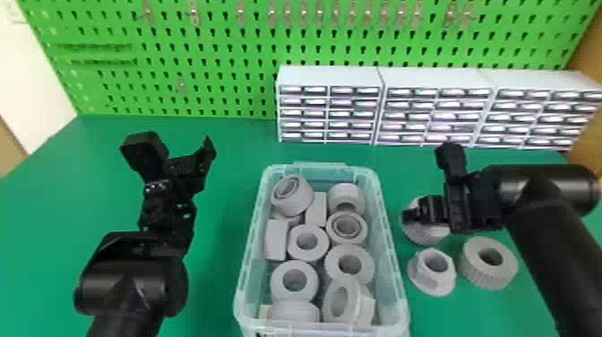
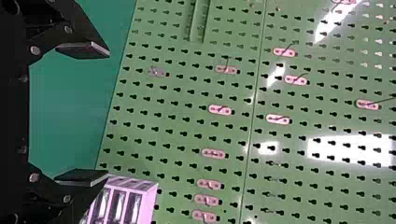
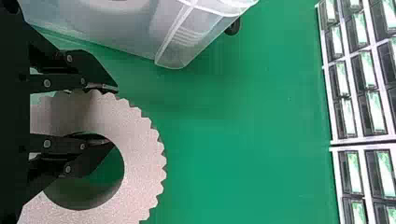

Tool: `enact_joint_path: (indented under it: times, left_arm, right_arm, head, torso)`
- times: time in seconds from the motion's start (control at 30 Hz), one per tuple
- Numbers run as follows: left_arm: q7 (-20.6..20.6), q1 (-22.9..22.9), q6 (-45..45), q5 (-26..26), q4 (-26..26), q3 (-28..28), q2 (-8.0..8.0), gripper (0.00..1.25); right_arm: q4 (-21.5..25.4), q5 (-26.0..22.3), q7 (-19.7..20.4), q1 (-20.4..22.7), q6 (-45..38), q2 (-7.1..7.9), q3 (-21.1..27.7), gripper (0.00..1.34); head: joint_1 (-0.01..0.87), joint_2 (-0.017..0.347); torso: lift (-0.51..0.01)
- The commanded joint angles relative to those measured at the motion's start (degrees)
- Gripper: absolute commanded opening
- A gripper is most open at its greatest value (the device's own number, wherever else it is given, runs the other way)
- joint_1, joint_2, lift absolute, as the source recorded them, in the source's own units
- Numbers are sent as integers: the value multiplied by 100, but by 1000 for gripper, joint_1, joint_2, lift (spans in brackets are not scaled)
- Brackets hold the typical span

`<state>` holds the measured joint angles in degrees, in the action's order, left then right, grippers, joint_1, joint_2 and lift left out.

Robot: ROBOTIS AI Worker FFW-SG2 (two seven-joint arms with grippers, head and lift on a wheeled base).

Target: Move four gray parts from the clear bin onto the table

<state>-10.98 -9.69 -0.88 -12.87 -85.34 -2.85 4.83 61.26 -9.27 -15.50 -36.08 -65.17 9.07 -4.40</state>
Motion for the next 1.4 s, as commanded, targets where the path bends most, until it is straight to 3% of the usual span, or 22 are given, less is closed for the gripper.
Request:
enact_joint_path:
  times: [0.0,0.67,0.7,0.8,0.9,1.37]
  left_arm:
    - [0,2,0,4,0,13,0,899]
    - [0,2,0,-5,0,13,0,899]
    - [0,2,0,4,0,13,0,899]
    - [0,19,0,4,0,22,0,899]
    - [0,19,0,12,0,30,0,899]
    - [0,46,9,39,0,39,0,899]
  right_arm:
    - [-9,-4,161,22,-13,-10,-35,301]
    - [-132,-13,354,48,13,-10,1,318]
    - [-132,-4,363,48,13,-10,1,347]
    - [-194,22,372,31,-22,7,-35,658]
    - [-202,-13,372,31,-31,16,-70,847]
    - [-123,-13,372,-31,-4,-2,-219,874]
  head:
    - [693,72]
    - [693,72]
    - [693,72]
    - [693,72]
    - [693,72]
    - [693,72]
  torso:
    - [-52]
    - [-52]
    - [-52]
    - [-52]
    - [-52]
    - [-52]
